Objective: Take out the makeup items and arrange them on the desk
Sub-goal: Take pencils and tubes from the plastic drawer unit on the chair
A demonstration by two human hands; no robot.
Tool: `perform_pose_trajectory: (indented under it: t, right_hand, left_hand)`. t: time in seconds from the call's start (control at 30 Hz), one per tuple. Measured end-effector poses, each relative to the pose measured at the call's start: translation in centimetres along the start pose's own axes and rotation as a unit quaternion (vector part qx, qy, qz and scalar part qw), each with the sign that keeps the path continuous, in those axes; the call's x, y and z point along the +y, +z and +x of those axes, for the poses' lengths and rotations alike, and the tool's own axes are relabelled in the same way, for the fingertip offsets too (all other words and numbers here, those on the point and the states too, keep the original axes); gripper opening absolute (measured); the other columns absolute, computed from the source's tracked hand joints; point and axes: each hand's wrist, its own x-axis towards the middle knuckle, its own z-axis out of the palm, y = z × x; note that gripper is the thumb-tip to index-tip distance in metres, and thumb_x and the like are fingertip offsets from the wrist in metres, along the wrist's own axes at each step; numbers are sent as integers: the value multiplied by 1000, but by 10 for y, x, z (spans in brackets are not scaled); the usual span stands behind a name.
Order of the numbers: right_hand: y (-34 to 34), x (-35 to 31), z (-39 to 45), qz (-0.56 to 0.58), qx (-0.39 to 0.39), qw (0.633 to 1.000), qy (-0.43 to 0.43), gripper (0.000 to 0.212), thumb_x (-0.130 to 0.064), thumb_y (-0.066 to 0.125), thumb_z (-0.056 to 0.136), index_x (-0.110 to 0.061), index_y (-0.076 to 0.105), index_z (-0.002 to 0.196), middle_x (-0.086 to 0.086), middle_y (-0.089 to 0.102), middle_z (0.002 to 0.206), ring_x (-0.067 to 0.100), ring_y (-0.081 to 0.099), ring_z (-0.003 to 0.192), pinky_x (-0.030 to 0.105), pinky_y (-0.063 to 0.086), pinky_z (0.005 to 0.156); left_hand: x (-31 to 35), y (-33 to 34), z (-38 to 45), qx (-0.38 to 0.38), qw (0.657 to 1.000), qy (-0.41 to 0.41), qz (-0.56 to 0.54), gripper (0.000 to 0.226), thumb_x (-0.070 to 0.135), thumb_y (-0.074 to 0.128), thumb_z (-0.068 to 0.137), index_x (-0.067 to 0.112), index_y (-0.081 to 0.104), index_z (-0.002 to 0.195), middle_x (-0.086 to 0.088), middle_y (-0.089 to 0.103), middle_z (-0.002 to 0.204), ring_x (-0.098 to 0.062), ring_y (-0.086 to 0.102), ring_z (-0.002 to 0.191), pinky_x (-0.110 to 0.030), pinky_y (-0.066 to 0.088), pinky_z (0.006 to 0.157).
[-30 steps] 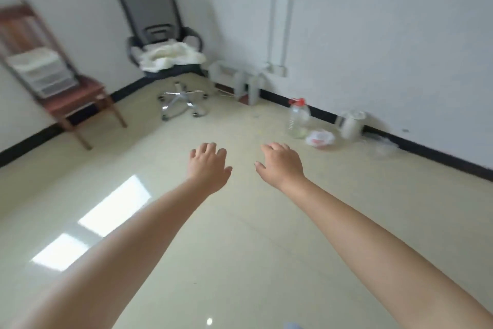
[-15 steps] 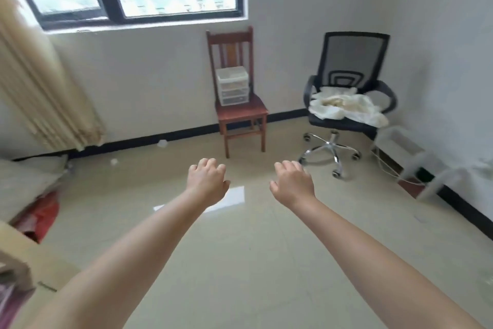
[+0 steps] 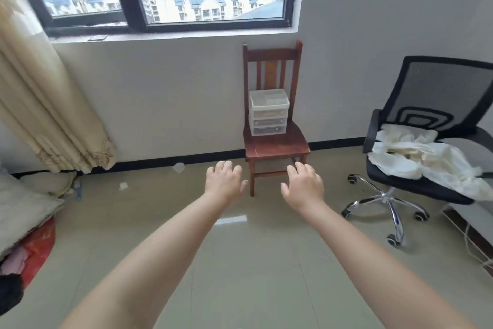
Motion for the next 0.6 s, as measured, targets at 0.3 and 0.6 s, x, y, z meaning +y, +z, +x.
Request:
perform_pose_trajectory:
  t: [0.3,0.6]
  right_hand:
    - [19,33,229,6,-24,999,45,42,-29,42,93,-9,39,130,8,37,140,26,28,134,35,28,106]
    - [58,88,476,-6,-69,997,33,33,-26,42,91,-8,45,119,6,46,127,25,38,122,33,36,97]
  left_hand:
    - [3,-1,251,-28,998,59,-12,42,38,31,97,10,41,126,-9,39,136,-25,29,132,-36,30,102]
    - [-6,18,488,-61,998,8,-33,41,38,32,97,12,43,126,-6,40,137,-23,30,132,-35,30,102]
